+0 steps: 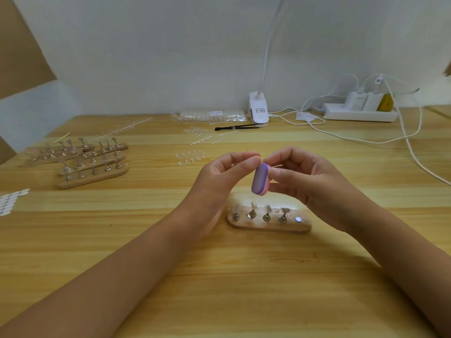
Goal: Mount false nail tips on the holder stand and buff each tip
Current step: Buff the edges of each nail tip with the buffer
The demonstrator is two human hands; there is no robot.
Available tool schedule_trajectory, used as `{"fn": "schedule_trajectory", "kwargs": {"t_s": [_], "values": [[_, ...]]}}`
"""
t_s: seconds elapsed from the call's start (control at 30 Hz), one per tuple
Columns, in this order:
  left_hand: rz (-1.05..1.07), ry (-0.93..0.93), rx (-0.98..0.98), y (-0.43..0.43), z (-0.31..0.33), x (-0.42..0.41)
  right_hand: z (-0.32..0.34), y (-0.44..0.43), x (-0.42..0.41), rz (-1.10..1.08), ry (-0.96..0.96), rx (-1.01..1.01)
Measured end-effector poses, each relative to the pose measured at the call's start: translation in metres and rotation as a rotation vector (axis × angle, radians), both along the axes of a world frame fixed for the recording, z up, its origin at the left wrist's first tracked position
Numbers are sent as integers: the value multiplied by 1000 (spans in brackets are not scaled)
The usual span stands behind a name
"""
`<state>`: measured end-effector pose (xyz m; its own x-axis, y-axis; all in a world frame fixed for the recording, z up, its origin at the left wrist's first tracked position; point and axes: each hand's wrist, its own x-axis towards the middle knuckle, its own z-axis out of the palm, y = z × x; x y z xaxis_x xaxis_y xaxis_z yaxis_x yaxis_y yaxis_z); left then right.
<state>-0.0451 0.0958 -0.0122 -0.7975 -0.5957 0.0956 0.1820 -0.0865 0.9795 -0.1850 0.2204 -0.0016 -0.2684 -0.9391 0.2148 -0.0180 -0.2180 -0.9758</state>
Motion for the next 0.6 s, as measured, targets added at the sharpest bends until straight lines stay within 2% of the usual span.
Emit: {"fn": "schedule_trajectory", "kwargs": {"t_s": [0.13,0.33,0.6], "values": [[6,-1,32,-1,-1,-2,-1,0,2,-7,9,-16],[-23,11,83,-5,-2,0,4,-2,-4,-114,-118,-74],[-20,5,104,-3,0,-2,0,-3,-1,-198,-46,-136]]}}
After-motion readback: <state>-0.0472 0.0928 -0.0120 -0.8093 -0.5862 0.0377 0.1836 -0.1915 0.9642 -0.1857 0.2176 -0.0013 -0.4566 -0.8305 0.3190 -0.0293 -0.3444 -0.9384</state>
